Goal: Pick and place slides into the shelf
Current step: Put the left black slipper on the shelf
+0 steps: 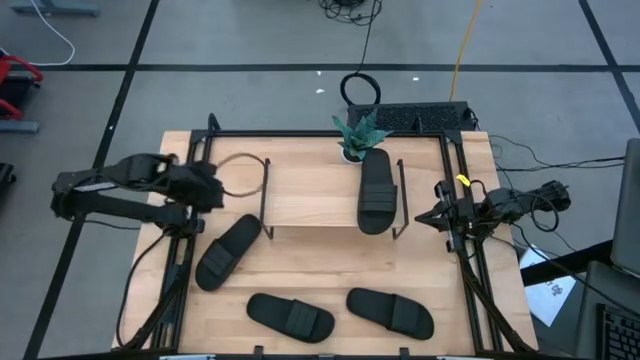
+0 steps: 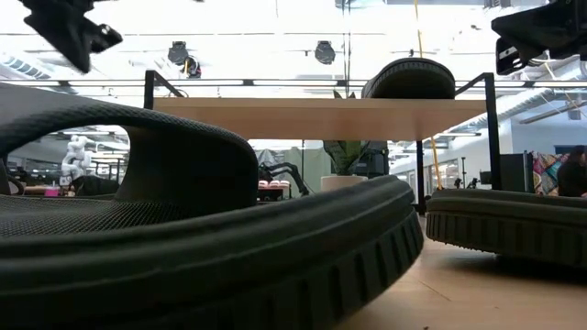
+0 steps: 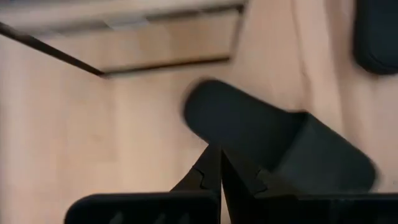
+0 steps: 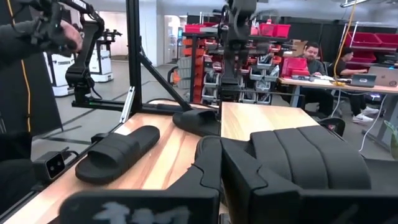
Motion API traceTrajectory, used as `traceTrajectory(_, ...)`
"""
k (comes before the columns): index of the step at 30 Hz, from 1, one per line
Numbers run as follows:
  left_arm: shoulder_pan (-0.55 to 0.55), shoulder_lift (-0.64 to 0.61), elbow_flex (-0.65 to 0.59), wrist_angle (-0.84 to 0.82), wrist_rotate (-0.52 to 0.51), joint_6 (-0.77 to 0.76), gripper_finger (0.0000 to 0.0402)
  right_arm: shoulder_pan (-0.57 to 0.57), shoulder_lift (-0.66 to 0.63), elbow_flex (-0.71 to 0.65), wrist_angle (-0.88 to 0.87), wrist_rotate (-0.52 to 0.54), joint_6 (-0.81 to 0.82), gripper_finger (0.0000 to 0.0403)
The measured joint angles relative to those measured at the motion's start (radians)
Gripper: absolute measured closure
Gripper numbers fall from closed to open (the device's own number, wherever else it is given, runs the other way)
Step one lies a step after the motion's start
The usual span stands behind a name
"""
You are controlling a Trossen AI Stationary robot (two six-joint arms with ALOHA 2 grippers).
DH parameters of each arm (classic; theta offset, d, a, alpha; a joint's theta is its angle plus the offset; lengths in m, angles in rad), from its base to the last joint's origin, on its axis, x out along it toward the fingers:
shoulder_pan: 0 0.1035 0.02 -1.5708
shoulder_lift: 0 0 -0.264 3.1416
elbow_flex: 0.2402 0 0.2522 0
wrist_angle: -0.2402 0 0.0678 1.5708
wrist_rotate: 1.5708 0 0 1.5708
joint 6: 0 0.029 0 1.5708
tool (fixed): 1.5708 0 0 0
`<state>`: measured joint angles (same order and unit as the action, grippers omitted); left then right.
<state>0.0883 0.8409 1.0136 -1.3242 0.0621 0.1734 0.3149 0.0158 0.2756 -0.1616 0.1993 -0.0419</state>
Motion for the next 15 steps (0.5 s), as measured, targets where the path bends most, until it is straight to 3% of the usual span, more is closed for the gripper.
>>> traceTrajectory(7,0.001,0.025,-0.066,0.026,0.246,-0.147,0.037,0.0,0.0,0.0,0.0,-0.025,0.01,0.0403)
traceTrajectory(12,-0.028,0.006,-0.128,0.083,0.289,-0.368,0.0306,0.0,0.0,0.0,-0.001,-0.022,0.021,0.0403)
traceTrajectory(15,-0.085,0.001,-0.176,0.093,0.295,-0.413,0.0258,0.0,0.0,0.0,-0.016,-0.022,0.021,0.0403)
